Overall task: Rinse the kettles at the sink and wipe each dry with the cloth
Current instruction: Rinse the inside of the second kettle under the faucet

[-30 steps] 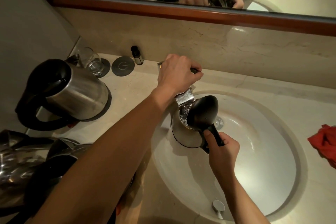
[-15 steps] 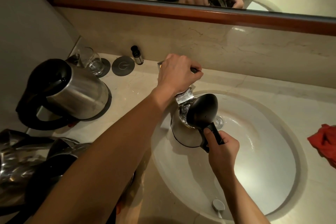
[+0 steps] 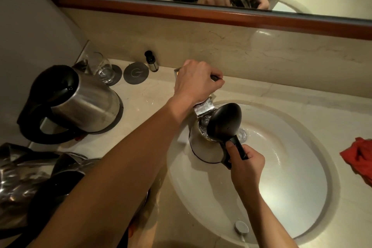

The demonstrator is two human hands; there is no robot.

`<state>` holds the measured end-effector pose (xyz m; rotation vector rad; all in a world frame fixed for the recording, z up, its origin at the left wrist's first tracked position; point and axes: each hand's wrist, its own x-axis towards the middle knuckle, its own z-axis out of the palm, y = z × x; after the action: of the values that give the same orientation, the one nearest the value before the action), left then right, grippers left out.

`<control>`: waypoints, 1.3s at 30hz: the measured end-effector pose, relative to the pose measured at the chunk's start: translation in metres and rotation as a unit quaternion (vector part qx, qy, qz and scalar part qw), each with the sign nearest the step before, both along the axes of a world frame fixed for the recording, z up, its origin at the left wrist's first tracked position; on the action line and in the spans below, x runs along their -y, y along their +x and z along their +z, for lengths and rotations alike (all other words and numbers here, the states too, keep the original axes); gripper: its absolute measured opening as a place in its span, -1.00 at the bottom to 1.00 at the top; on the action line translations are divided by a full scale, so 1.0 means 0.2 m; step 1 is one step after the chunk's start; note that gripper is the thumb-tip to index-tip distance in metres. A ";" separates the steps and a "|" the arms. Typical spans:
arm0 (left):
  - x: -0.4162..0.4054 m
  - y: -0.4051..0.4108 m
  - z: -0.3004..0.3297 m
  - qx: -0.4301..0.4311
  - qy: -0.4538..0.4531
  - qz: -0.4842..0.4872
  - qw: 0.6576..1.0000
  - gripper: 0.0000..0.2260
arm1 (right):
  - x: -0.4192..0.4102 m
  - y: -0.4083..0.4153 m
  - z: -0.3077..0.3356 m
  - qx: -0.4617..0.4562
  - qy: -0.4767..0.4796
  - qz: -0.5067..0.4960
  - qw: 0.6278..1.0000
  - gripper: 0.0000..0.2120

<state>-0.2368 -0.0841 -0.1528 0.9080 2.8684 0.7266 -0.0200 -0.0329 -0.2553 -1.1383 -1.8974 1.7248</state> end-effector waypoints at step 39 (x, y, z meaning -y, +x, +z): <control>0.00 -0.01 -0.02 0.000 0.006 0.005 1.000 -0.82 | -0.02 -0.01 -0.03 0.010 0.003 0.001 1.000 -0.46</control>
<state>-0.2395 -0.0833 -0.1578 0.8953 2.8742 0.7448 -0.0216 -0.0296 -0.2607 -1.1542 -1.9159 1.7135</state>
